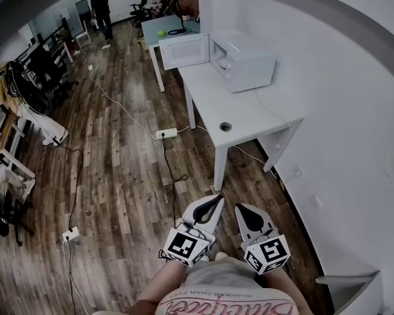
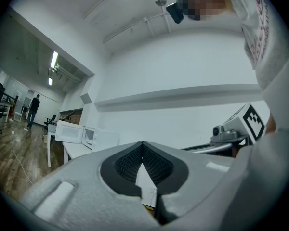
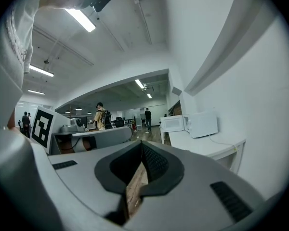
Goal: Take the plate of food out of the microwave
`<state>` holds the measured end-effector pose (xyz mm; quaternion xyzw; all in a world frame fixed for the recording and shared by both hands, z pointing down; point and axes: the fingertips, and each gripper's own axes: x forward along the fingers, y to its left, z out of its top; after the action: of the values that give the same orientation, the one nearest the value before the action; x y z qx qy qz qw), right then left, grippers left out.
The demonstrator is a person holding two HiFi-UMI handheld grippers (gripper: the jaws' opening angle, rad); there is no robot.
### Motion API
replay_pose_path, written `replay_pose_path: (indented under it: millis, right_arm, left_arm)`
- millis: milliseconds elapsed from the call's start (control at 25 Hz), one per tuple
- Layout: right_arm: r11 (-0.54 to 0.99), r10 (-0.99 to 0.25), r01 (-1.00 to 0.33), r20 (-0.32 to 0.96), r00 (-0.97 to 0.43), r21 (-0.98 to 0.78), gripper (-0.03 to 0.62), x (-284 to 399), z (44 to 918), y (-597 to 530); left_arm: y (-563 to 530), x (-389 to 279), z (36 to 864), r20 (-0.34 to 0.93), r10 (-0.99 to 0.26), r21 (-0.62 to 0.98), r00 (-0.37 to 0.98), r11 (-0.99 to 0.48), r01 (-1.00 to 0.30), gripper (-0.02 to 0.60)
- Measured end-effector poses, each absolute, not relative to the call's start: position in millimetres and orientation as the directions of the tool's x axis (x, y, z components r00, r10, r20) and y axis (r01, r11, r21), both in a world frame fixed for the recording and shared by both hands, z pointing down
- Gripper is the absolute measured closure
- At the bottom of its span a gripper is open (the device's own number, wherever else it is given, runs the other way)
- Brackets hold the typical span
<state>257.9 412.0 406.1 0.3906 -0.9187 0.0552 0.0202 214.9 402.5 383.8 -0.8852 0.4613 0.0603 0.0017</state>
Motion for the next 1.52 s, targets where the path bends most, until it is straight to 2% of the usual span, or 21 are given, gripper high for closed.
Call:
replay_pose_path:
  millis: [480,760,1040,1520]
  right_arm:
    - [0.716,-0.683,-0.683,0.053,-0.728,-0.146,0.582,279.5,409.6,391.9]
    - [0.720,-0.680,-0.678,0.048,-0.732,-0.148,0.582,276.1,411.1,381.0]
    - [0.695,-0.704,-0.698,0.036,-0.709,-0.173,0.582,256.8,410.9,357.9]
    - [0.650,-0.746,-0.737,0.026,-0.665,-0.185,0.582,173.9,409.6,328.5]
  left_arm:
    - [382.6,251.6,391.4,-0.086,-0.822,0.035,0.562,-0.567,-0.823,0.577]
    - [371.7,249.4,395.4,-0.081,-0.822,0.036,0.563,-0.567,-0.823,0.577]
    - [353.8,227.5,400.3,-0.079,-0.811,0.044,0.580,-0.584,-0.810,0.577]
    - [326.5,145.5,399.7,-0.066,-0.778,0.020,0.624,-0.626,-0.779,0.577]
